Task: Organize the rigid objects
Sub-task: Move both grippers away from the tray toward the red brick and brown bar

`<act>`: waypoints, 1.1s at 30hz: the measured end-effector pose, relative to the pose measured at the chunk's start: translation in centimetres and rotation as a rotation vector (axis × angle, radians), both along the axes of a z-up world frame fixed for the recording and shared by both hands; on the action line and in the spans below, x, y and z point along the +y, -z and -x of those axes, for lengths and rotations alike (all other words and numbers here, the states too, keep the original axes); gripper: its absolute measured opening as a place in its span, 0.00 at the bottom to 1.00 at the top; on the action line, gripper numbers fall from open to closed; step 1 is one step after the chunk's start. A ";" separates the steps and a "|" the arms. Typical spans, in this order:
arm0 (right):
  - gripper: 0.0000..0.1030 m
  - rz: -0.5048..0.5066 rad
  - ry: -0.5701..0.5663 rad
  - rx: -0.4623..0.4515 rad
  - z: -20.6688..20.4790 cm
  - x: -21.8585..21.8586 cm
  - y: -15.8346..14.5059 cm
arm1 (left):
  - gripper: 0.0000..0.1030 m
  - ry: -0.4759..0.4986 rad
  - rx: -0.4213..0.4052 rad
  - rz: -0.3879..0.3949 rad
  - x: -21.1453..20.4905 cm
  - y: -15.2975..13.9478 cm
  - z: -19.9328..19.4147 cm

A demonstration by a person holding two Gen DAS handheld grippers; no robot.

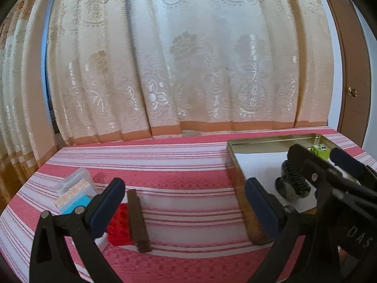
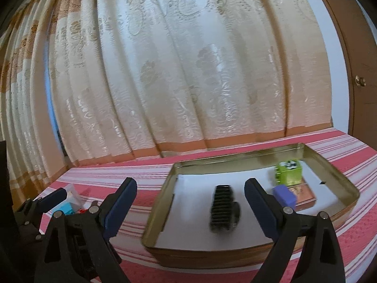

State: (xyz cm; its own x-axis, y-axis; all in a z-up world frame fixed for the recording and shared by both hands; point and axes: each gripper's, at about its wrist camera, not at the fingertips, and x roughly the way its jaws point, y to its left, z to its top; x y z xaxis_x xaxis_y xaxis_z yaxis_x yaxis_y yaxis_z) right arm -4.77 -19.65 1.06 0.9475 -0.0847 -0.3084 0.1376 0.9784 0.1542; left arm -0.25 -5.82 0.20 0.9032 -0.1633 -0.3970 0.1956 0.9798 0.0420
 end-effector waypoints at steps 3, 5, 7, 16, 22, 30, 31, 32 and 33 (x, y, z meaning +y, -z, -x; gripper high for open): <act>0.92 0.001 -0.016 0.004 -0.4 1.0 0.1 | 1.00 -0.009 0.004 0.003 0.8 0.0 -0.1; 0.92 0.002 -0.027 0.010 -0.7 1.6 0.2 | 1.00 -0.016 0.008 0.006 1.3 0.1 -0.3; 0.92 0.000 -0.037 0.018 -1.0 2.1 0.3 | 1.00 -0.023 0.012 0.008 1.8 0.1 -0.4; 0.92 -0.009 -0.088 0.056 -2.5 4.7 0.6 | 1.00 -0.073 0.038 0.011 5.0 0.4 -1.3; 0.91 -0.050 -0.133 0.126 -4.1 6.2 1.4 | 1.00 -0.123 0.087 0.016 7.9 1.0 -2.2; 0.91 -0.095 -0.166 0.231 -6.4 7.0 2.6 | 1.00 -0.197 0.153 0.091 12.6 1.8 -3.0; 0.91 -0.089 -0.162 0.242 -6.6 7.2 2.7 | 1.00 -0.208 0.162 0.110 13.2 1.9 -3.1; 0.91 -0.084 -0.158 0.250 -6.7 7.3 2.7 | 1.00 -0.228 0.182 0.141 14.2 2.2 -3.3; 0.92 -0.080 -0.156 0.256 -6.8 7.4 2.8 | 1.00 -0.239 0.194 0.156 14.7 2.4 -3.4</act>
